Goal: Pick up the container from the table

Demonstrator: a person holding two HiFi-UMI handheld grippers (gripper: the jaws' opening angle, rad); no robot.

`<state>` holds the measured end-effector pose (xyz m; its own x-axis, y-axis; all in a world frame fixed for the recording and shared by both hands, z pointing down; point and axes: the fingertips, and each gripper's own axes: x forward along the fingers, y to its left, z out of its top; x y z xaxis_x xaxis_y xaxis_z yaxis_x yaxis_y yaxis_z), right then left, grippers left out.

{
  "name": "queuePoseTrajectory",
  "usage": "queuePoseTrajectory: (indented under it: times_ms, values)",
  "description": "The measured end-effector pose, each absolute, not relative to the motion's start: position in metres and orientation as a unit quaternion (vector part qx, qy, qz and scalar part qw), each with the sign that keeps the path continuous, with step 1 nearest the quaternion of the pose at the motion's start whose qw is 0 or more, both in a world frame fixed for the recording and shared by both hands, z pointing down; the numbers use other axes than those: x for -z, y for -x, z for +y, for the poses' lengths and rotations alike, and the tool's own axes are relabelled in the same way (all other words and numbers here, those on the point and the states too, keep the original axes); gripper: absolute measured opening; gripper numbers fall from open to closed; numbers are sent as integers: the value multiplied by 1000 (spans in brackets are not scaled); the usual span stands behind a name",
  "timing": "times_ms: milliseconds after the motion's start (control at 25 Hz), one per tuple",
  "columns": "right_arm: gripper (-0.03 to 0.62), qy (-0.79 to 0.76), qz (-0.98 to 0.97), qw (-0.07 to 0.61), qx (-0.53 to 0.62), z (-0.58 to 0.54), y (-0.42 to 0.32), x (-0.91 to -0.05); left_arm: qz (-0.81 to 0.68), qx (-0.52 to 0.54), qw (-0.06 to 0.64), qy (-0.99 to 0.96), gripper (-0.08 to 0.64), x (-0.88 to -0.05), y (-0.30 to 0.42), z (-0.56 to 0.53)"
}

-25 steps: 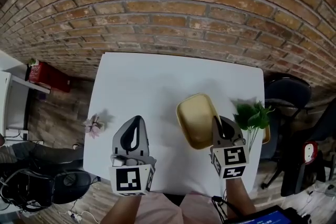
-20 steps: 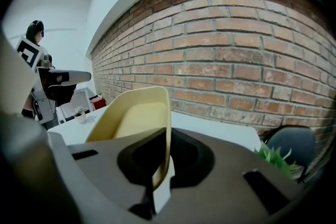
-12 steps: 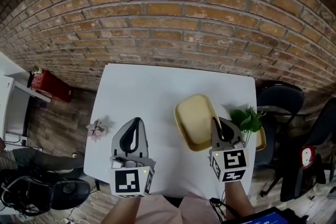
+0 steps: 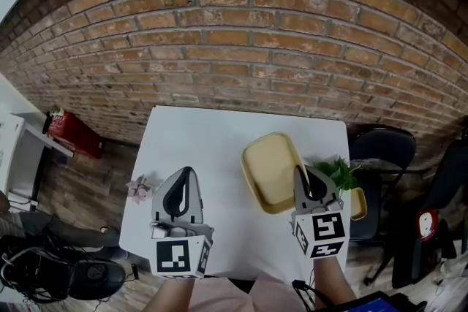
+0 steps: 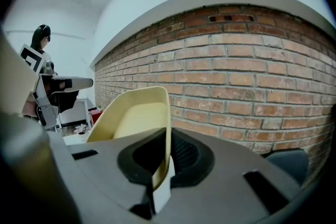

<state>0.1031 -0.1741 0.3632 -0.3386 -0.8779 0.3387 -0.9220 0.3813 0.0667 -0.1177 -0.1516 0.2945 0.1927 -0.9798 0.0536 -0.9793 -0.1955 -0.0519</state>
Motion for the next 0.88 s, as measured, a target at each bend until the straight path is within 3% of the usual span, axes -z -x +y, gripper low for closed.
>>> queuePoseTrajectory:
  times_ms: [880]
  values:
    - [5, -574, -813, 92, 25, -159, -101, -254, 640, 0, 50, 767, 9, -228, 125, -135]
